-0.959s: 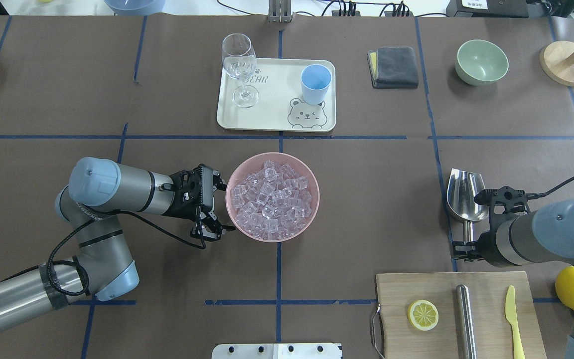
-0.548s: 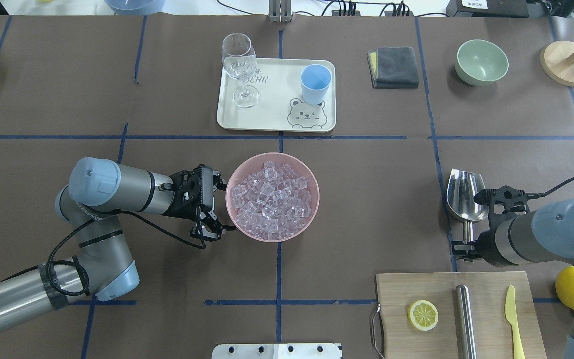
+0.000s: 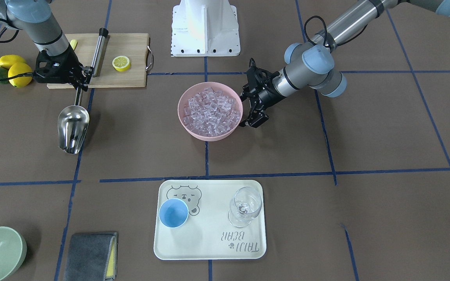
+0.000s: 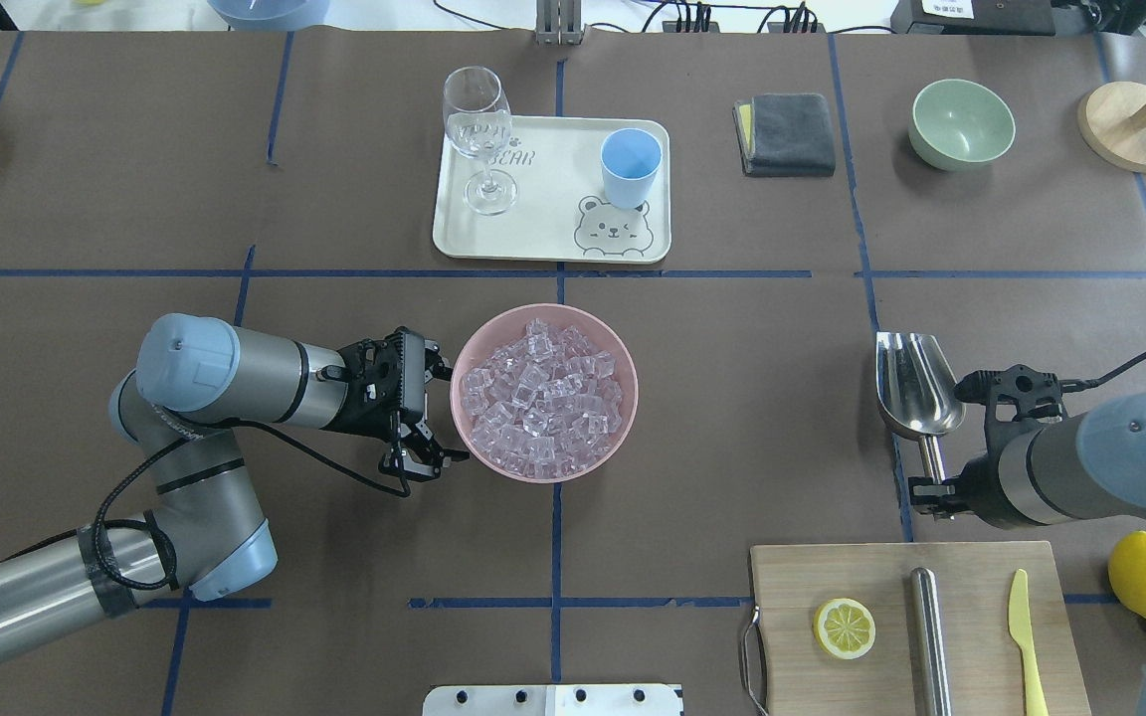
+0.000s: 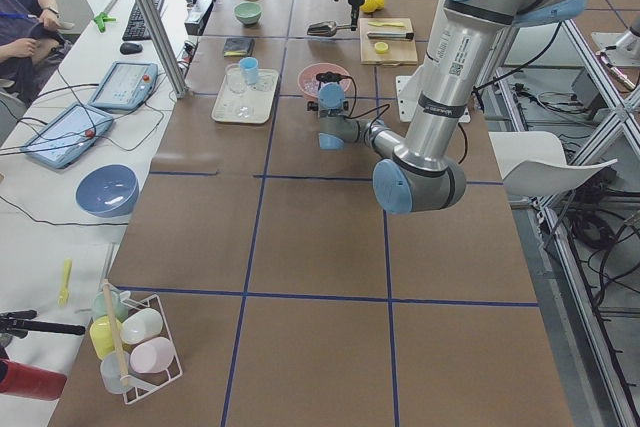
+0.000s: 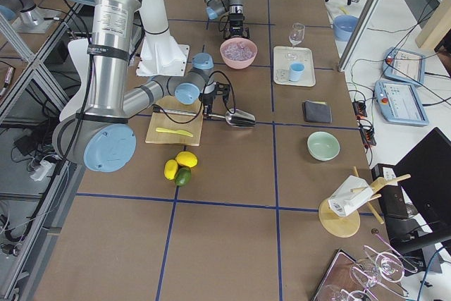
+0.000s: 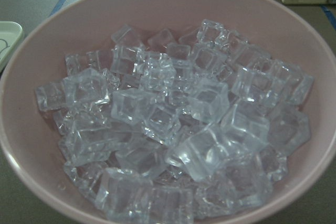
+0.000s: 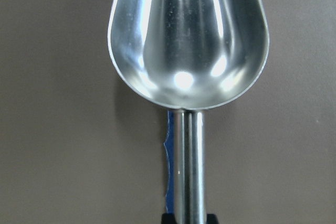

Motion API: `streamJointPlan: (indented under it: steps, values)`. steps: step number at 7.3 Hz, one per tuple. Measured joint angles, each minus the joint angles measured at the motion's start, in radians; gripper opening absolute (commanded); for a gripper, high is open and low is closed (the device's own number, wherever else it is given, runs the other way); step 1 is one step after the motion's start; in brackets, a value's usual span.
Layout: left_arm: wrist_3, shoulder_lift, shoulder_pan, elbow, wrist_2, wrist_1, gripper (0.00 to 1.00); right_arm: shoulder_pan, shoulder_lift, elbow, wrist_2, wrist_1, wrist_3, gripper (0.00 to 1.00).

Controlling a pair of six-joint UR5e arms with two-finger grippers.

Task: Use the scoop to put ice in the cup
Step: 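Lift the scoop with the right gripper and swing it toward the bowl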

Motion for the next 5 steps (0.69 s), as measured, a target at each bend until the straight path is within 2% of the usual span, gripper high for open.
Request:
streamJointPlan:
  steps: [3, 5]
  values:
    - [-0.003, -0.001, 0.000, -0.001, 0.000, 0.000, 1.00, 0.041, 0.003, 0.069, 0.023, -0.023, -0.085, 0.00]
    - [-0.006, -0.001, 0.000, -0.003, 0.000, 0.000, 1.00, 0.070, 0.012, 0.099, 0.023, -0.053, -0.349, 0.00]
